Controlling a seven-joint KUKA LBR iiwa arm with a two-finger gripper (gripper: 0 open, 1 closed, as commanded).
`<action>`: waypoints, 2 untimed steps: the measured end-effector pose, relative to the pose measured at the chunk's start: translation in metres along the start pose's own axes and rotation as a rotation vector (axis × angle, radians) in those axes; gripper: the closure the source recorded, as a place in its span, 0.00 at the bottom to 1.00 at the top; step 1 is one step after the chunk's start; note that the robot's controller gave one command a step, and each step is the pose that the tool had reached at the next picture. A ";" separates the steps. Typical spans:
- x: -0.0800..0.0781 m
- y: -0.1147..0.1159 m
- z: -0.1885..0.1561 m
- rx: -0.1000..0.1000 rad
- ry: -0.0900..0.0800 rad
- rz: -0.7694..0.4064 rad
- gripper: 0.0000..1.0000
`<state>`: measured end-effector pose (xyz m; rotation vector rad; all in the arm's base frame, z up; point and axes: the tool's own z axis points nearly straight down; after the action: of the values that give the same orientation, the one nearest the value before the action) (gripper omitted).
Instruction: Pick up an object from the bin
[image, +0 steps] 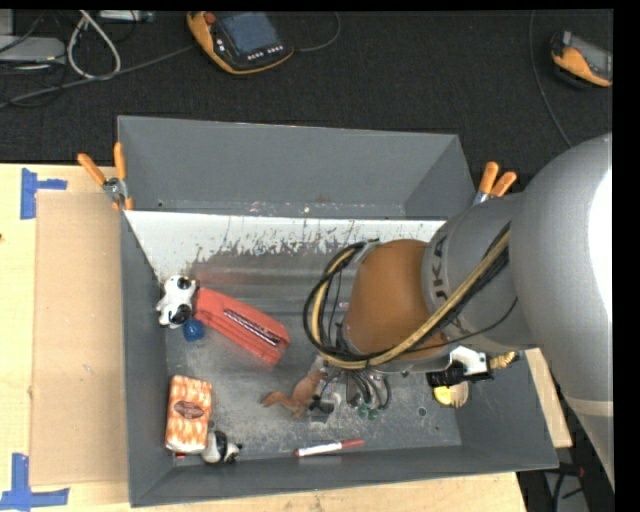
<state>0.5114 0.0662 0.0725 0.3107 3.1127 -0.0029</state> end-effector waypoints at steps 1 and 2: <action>0.000 0.000 0.000 0.000 0.000 0.000 1.00; 0.003 -0.008 -0.076 0.001 0.006 -0.003 1.00</action>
Offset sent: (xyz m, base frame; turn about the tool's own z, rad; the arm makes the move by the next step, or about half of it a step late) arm -0.0059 -0.0118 0.1153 -0.0051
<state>0.5056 0.0594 0.1482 0.3063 3.1196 -0.0043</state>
